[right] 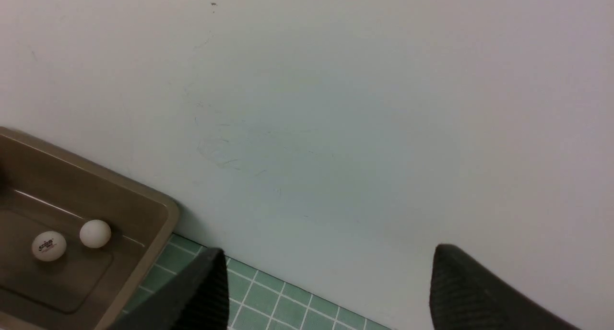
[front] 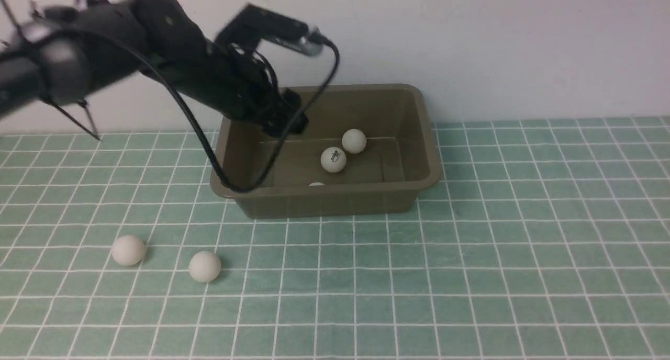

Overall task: Put the table tennis balls in the box on the green coffee tablecloth.
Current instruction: 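Drop the ball into the bin, then reach for and grasp a ping pong ball on the table beside the basket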

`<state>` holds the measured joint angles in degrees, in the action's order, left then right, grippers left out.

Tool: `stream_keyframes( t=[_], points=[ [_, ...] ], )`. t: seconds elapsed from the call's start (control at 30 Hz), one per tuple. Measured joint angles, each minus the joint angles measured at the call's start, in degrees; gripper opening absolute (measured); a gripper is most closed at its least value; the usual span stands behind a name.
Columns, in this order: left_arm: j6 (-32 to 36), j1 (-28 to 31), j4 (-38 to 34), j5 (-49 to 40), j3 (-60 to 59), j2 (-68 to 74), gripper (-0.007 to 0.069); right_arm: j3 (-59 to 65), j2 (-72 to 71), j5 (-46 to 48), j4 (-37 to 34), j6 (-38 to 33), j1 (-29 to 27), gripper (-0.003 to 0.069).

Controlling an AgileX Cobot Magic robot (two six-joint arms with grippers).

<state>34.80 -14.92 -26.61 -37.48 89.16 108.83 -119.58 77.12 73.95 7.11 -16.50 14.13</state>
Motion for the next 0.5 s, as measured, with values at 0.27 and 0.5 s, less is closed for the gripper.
stream_keyframes(
  t=[0.27,0.5],
  points=[
    [-21.62,11.67,18.00,-18.45,1.23,-11.63,0.0532,4.93,0.00,0.00,0.00,0.05,0.00,0.0511],
    [-24.34,20.53,23.19,-26.74,-4.26,-8.65,0.0532,12.10,0.43,0.00,-0.06,0.05,0.00,0.0511]
  ],
)
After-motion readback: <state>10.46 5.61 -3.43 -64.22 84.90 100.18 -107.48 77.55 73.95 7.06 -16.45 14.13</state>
